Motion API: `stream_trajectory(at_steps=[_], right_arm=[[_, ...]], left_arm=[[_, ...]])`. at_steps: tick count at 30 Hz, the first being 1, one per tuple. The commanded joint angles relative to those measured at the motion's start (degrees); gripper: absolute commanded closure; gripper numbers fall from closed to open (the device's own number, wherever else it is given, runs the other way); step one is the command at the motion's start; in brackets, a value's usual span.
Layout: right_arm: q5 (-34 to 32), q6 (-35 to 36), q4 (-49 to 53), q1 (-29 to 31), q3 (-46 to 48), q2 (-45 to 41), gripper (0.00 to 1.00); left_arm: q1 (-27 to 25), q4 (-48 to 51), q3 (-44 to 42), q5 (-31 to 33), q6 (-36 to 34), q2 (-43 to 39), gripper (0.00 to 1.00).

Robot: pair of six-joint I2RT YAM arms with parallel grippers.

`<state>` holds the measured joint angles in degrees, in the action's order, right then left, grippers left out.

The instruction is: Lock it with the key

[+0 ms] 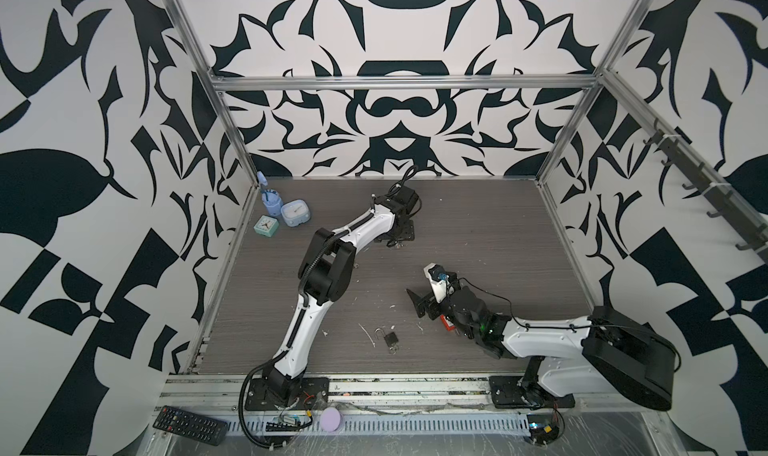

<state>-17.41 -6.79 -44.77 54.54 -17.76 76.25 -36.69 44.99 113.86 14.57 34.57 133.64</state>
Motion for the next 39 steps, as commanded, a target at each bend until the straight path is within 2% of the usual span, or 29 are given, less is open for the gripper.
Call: stream_trajectory(at_steps=[1,3,8,20,36,39], right_arm=[[-0.96,-1.57,-3.73,0.3,-0.34,0.2,0.0],[-0.87,-1.4,-3.66,0.35,-0.59,0.44,0.01],[-0.07,-1.01,-3.39,0.3,-1.22,0.93,0.01],[0.62,-0.43,-3.11,0.31,-2.38,2.02,0.01],[-0.96,1.12,-1.65,0.32,-3.29,1.68,0.0],[-1.02,1.16,-1.54,0.32,-3.32,1.45,0.0]], left_arm=[[-0.31,4.74,1.7,3.75,1.08,2.63,0.14],[-0.32,5.22,1.83,4.6,1.59,3.36,0.19],[-0.74,5.28,2.03,5.49,2.41,4.38,0.22],[-1.48,4.17,2.17,4.96,0.91,5.49,0.26],[-1.5,2.8,2.97,2.88,-0.99,7.51,0.44],[-1.5,2.8,2.85,2.45,-1.03,7.82,0.5]])
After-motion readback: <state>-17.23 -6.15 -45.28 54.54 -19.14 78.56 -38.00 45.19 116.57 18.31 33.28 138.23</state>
